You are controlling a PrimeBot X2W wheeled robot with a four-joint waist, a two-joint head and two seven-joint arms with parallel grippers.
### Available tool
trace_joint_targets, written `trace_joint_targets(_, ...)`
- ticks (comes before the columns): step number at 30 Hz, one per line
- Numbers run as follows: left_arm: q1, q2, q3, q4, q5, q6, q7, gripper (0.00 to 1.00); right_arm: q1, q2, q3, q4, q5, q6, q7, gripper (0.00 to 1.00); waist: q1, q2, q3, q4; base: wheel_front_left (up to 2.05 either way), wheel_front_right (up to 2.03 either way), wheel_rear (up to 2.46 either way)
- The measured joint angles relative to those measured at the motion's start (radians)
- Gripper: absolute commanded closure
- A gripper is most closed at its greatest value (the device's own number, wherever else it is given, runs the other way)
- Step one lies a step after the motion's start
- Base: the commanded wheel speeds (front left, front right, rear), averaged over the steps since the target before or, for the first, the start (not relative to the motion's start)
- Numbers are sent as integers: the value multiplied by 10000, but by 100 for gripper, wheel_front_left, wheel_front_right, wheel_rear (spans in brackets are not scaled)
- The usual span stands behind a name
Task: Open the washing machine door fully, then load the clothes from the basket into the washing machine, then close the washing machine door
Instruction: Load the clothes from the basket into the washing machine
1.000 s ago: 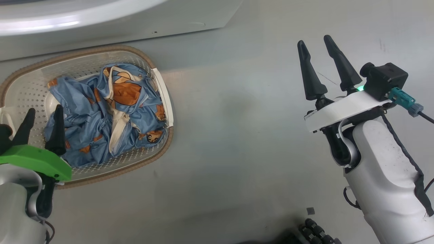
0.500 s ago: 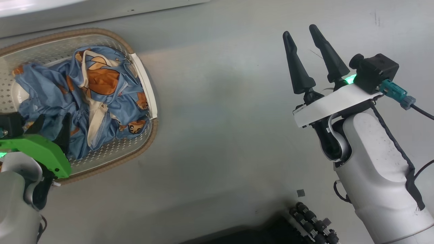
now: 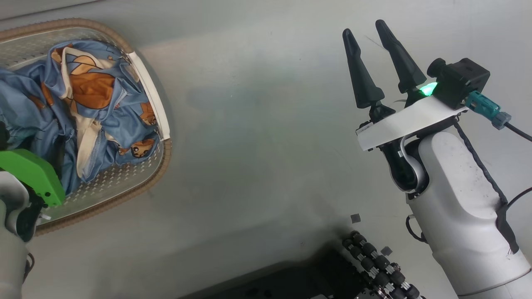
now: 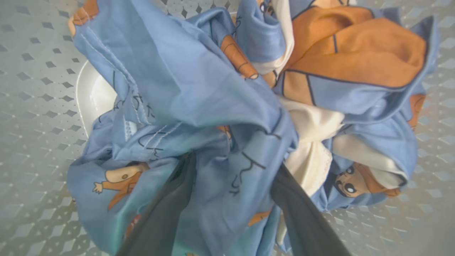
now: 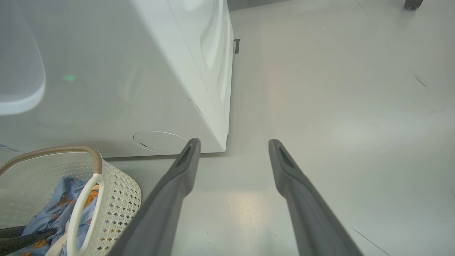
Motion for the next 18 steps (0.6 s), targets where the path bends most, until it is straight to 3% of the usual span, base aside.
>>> trace_joint_targets(13,-804,-150,56,1264,171,0,-171,0,1,6,-104,-48,-211,0,-8,0,0,0,428,-178,0,0,0)
trace_joint_targets(14,-881,-188,54,1269,171,0,-249,17,1,6,-100,-48,-228,0,-8,0,0,0,433,-171,0,0,0)
trace_joint_targets(15,-969,-226,46,1275,171,0,-314,100,1,8,-94,-46,-253,0,-8,0,0,0,436,-162,0,0,0)
trace_joint_targets(18,-1121,-326,36,1352,171,0,-380,100,1,12,-82,-46,-263,0,-8,0,0,0,432,-140,0,0,0)
